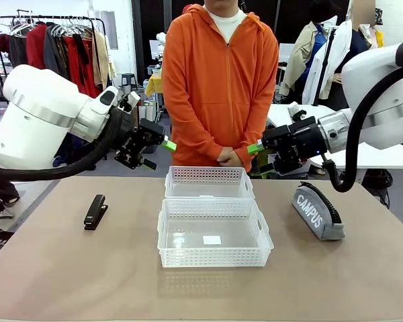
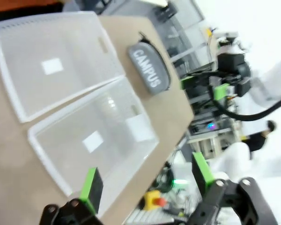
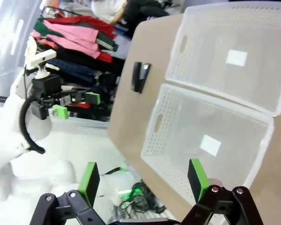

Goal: Distribute items into two baskets.
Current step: Pick up the Pencil pouch that the person points to.

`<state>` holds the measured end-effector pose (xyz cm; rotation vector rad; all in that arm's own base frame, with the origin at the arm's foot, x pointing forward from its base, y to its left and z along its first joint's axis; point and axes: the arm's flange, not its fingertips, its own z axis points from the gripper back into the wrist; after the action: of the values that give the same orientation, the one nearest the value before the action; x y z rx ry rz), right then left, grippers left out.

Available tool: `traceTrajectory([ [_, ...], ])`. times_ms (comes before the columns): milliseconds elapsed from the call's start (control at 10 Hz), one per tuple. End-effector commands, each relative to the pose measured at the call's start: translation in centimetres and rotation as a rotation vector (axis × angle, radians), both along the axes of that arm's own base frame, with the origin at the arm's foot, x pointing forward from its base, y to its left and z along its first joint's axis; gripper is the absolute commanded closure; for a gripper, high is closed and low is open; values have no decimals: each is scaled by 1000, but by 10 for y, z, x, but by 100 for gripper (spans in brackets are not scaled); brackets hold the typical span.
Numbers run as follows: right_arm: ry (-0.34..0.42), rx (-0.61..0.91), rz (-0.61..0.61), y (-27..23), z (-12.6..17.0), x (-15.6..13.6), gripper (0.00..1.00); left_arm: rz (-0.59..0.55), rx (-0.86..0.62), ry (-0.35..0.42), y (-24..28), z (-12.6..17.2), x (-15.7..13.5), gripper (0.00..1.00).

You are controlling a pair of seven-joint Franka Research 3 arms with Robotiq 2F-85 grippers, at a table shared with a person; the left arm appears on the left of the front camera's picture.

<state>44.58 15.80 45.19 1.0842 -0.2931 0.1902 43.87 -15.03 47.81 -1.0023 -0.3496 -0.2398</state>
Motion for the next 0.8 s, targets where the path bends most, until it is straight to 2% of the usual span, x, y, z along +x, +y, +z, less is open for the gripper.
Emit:
traceTrajectory([
  [0, 9, 111, 38, -2, 0, 13, 0, -16, -115, 46, 4, -15, 7, 0],
  [100, 8, 131, 31, -3, 0, 16, 0, -22, -164, 58, 4, -16, 8, 0],
  [200, 22, 45, 16, -4, 0, 4, 0, 1, -67, 36, 4, -6, 2, 0],
  [500, 22, 45, 16, -4, 0, 4, 0, 1, -67, 36, 4, -6, 2, 0],
  [600, 36, 66, 25, -4, -1, 7, 0, -2, -88, 51, 6, -11, 3, 0],
  [700, 77, 189, 35, -7, 6, 17, 0, 0, -161, 142, 10, -5, 12, 0],
])
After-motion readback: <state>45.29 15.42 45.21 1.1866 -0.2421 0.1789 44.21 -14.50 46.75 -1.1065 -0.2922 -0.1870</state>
